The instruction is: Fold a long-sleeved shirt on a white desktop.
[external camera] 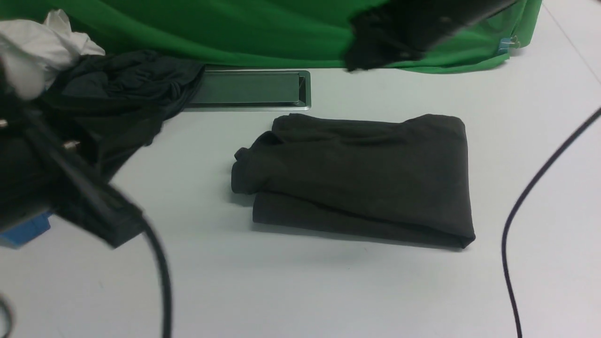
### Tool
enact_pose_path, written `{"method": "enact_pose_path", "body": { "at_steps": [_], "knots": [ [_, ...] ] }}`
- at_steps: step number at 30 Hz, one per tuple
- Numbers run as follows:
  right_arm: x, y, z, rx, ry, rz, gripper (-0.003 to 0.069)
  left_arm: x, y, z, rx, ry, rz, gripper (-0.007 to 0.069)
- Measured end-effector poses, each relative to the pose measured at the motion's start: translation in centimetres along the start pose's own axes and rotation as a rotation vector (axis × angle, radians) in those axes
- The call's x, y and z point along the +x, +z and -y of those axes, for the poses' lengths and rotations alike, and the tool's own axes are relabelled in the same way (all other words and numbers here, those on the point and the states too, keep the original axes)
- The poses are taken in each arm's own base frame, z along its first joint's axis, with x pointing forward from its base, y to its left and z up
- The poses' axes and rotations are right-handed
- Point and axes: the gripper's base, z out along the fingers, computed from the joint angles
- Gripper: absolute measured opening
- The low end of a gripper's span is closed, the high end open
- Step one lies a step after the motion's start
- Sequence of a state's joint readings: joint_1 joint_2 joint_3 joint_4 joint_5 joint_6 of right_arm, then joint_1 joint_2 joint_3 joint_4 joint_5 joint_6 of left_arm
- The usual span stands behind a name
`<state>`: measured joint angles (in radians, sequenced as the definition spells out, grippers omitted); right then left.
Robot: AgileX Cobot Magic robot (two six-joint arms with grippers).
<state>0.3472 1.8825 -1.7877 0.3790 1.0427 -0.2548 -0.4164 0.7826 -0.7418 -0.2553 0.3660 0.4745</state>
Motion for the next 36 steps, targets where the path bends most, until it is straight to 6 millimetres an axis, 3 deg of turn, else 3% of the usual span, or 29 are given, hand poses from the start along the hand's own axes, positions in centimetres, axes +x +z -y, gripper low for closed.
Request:
{"method": "enact_pose_path", "body": {
  "at_steps": [4, 7, 11, 15, 18, 19, 22, 26, 30, 36],
  "knots": [
    [2.8, 1.6, 2.6, 0.194, -0.001, -0.151, 0.0041, 0.4, 4.7, -0.5, 0.010, -0.046, -0.113, 0.0018],
    [4.3, 3.3, 4.8, 0.257, 0.062, -0.168, 0.0023, 0.4, 9.2, -1.3, 0.008, -0.074, -0.191, 0.0018],
    [4.8, 4.5, 7.6, 0.302, 0.151, -0.135, 0.0022, 1.3, 15.3, -2.6, -0.002, -0.080, -0.277, 0.0018],
    [5.5, 6.2, 9.9, 0.320, 0.210, -0.152, 0.0050, 4.6, 22.1, -3.0, 0.033, -0.045, -0.418, 0.0018],
    [6.0, 7.0, 11.1, 0.327, 0.236, -0.170, 0.0071, 6.6, 24.5, -2.8, 0.055, -0.043, -0.484, 0.0018],
    [6.4, 7.7, 12.0, 0.335, 0.257, -0.175, 0.0087, 8.2, 26.2, -2.6, 0.073, -0.036, -0.533, 0.0018],
    [6.9, 9.1, 13.1, 0.342, 0.264, -0.179, 0.0099, 10.0, 27.4, -2.3, 0.103, -0.028, -0.599, 0.0018],
    [7.5, 11.4, 14.0, 0.326, 0.247, -0.191, 0.0104, 11.2, 27.3, -1.8, 0.160, -0.016, -0.691, 0.0018],
    [6.5, 12.6, 14.6, 0.311, 0.233, -0.166, 0.0104, 11.5, 27.0, -1.5, 0.187, -0.004, -0.728, 0.0018],
    [4.1, 14.1, 15.5, 0.286, 0.217, -0.121, 0.0104, 13.7, 26.1, -1.4, 0.188, 0.076, -0.798, 0.0018]
  ]
}}
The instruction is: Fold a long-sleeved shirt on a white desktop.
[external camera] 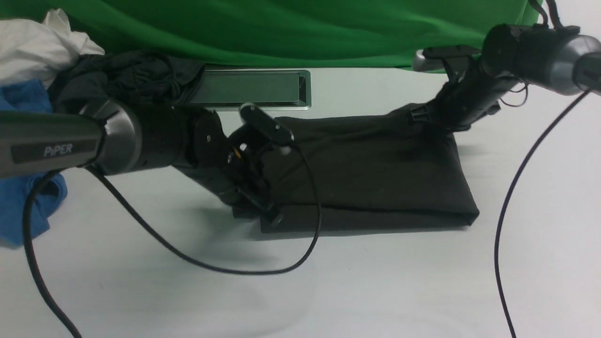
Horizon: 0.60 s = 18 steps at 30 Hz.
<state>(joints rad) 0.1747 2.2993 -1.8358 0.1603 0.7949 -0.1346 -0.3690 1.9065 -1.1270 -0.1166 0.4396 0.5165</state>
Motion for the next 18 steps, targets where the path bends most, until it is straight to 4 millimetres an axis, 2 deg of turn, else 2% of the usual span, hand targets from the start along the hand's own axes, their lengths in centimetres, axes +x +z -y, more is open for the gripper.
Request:
{"method": "enact_pose_path", "body": {
  "at_steps": [5, 7, 9, 11, 14, 16, 18],
  "knots": [
    [-0.7, -0.2, -0.1, -0.015, -0.002, 0.003, 0.0104, -0.1, -1.3, -0.6, -0.073, 0.018, 0.007, 0.0018],
    [-0.8, -0.7, -0.2, -0.018, -0.009, -0.011, 0.0104, -0.8, -3.8, -0.9, -0.111, 0.013, 0.062, 0.0018],
    [-0.8, -1.4, -0.3, -0.021, -0.017, -0.021, 0.0104, -1.2, -5.4, -1.0, -0.129, 0.006, 0.101, 0.0018],
    [-1.0, -3.5, -0.6, -0.020, -0.041, -0.026, 0.0104, -2.1, -9.8, -1.2, -0.178, -0.016, 0.218, 0.0018],
    [-1.4, -8.4, -0.9, 0.004, -0.076, 0.001, 0.0104, -2.3, -16.5, -0.8, -0.241, -0.039, 0.406, 0.0018],
    [-1.6, -12.5, -1.2, 0.022, -0.105, 0.046, 0.0104, -1.4, -20.4, -0.2, -0.281, -0.046, 0.533, 0.0018],
    [-1.2, -16.5, -1.6, 0.038, -0.130, 0.094, 0.0104, 0.4, -24.0, 0.9, -0.321, -0.056, 0.672, 0.0018]
  ]
}}
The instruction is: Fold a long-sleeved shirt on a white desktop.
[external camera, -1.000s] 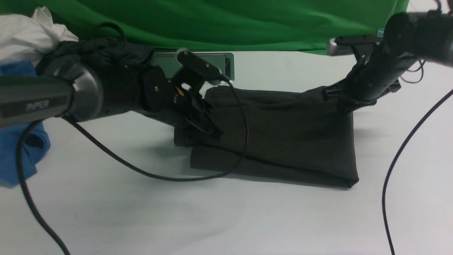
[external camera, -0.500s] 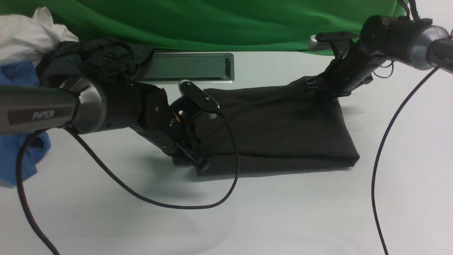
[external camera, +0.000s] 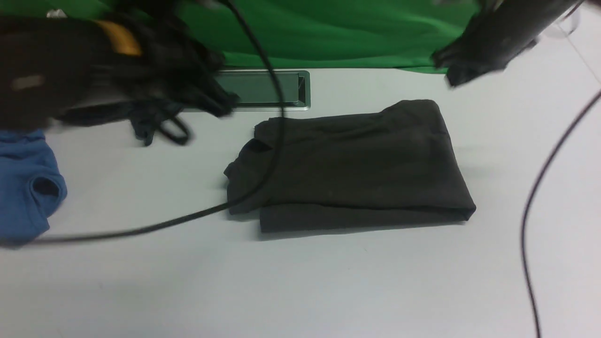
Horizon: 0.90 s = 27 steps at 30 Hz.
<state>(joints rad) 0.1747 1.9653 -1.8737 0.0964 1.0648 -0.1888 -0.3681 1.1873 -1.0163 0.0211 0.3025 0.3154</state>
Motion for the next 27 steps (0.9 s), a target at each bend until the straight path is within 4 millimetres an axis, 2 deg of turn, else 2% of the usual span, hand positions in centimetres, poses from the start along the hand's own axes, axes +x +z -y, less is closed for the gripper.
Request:
{"method": "enact_pose_path", "body": {
  "at_steps": [1, 2, 3, 4, 6, 7, 9, 10, 12, 15, 20, 22, 23, 24, 27],
  "knots": [
    [0.4, -2.1, -0.2, 0.008, -0.007, 0.021, 0.0103, 0.0, -2.3, 0.0, -0.021, -0.020, 0.081, 0.0018],
    [0.5, -2.4, -0.2, 0.008, -0.009, 0.024, 0.0103, 0.1, -2.7, 0.1, -0.023, -0.020, 0.087, 0.0018],
    [1.1, -4.0, -0.4, 0.011, -0.011, 0.041, 0.0097, 0.4, -4.2, 0.2, -0.035, -0.032, 0.133, 0.0018],
    [2.1, -5.9, -0.7, 0.015, -0.011, 0.061, 0.0083, 1.2, -6.6, 0.5, -0.046, -0.061, 0.195, 0.0018],
    [4.0, -8.6, -1.2, 0.022, 0.001, 0.097, 0.0052, 3.5, -9.9, 1.3, -0.055, -0.104, 0.265, 0.0018],
    [4.9, -8.8, -1.4, 0.021, 0.009, 0.092, 0.0040, 4.1, -10.6, 1.6, -0.056, -0.117, 0.281, 0.0018],
    [7.8, -10.9, -2.0, 0.019, 0.044, 0.111, 0.0022, 6.8, -12.6, 2.5, -0.059, -0.138, 0.313, 0.0018],
    [8.1, -10.6, -2.0, 0.018, 0.045, 0.100, 0.0022, 6.8, -12.6, 2.5, -0.059, -0.139, 0.313, 0.0018],
    [12.4, -12.8, -2.8, 0.015, 0.078, 0.108, 0.0020, 9.7, -14.2, 3.5, -0.071, -0.147, 0.359, 0.0018],
    [16.6, -14.0, -3.5, 0.014, 0.107, 0.105, 0.0022, 12.0, -15.1, 4.3, -0.086, -0.152, 0.407, 0.0018],
    [23.9, -15.0, -4.7, 0.008, 0.201, 0.121, 0.0029, 14.2, -15.6, 5.0, -0.097, -0.153, 0.445, 0.0018],
    [26.8, -15.7, -5.1, 0.008, 0.231, 0.185, 0.0030, 14.8, -15.5, 5.3, -0.089, -0.152, 0.424, 0.0018],
    [27.0, -15.8, -5.2, 0.008, 0.235, 0.193, 0.0030, 14.8, -15.5, 5.3, -0.089, -0.152, 0.424, 0.0018],
    [28.6, -16.5, -5.4, 0.009, 0.245, 0.270, 0.0032, 15.1, -15.3, 5.4, -0.081, -0.152, 0.402, 0.0018],
    [30.5, -17.6, -5.7, 0.010, 0.254, 0.448, 0.0038, 15.3, -15.3, 5.5, -0.073, -0.151, 0.382, 0.0018]
  ]
}}
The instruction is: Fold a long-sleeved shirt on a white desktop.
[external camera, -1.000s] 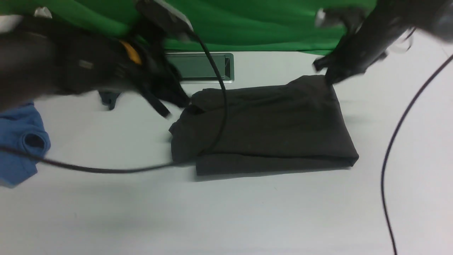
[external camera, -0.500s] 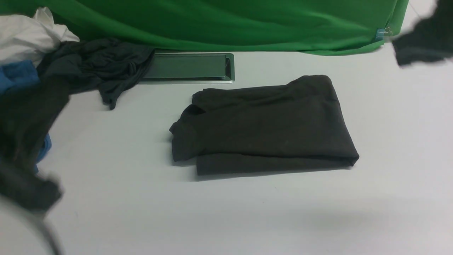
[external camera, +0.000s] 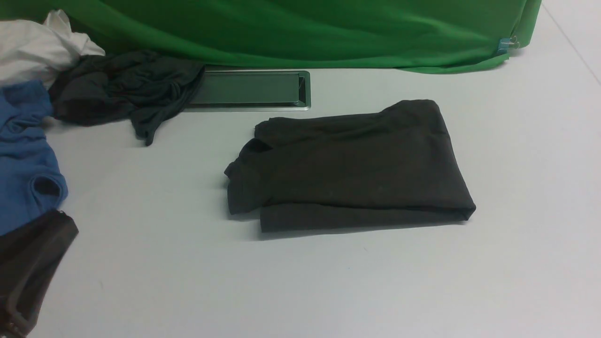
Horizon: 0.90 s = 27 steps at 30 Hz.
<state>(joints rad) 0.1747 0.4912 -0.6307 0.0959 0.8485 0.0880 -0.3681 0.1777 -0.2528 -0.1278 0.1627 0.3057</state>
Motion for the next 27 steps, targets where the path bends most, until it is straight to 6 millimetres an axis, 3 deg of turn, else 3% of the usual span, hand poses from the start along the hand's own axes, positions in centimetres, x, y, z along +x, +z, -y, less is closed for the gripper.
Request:
{"method": "enact_pose_path", "body": {
  "at_steps": [6, 17, 20, 22, 27],
  "knots": [
    [1.3, -2.3, 0.2, -0.041, 0.003, 0.353, 0.0062, 0.0, 0.0, 0.0, 0.001, 0.002, -0.005, 0.0018],
    [1.7, -3.0, 0.2, -0.049, 0.001, 0.409, 0.0116, 0.1, 0.0, 0.0, -0.002, 0.023, -0.007, 0.0018],
    [2.0, -2.7, 0.6, 0.003, -0.046, 0.426, 0.0101, 0.1, 0.0, 0.0, -0.002, 0.026, -0.007, 0.0018],
    [3.3, -1.8, 1.3, 0.058, -0.059, 0.451, 0.0046, 0.1, 0.0, 0.0, -0.002, 0.026, -0.007, 0.0018],
    [7.1, 1.0, 2.5, 0.148, -0.081, 0.499, 0.0019, 0.1, 0.0, 0.0, -0.002, 0.026, -0.008, 0.0018]
  ]
}}
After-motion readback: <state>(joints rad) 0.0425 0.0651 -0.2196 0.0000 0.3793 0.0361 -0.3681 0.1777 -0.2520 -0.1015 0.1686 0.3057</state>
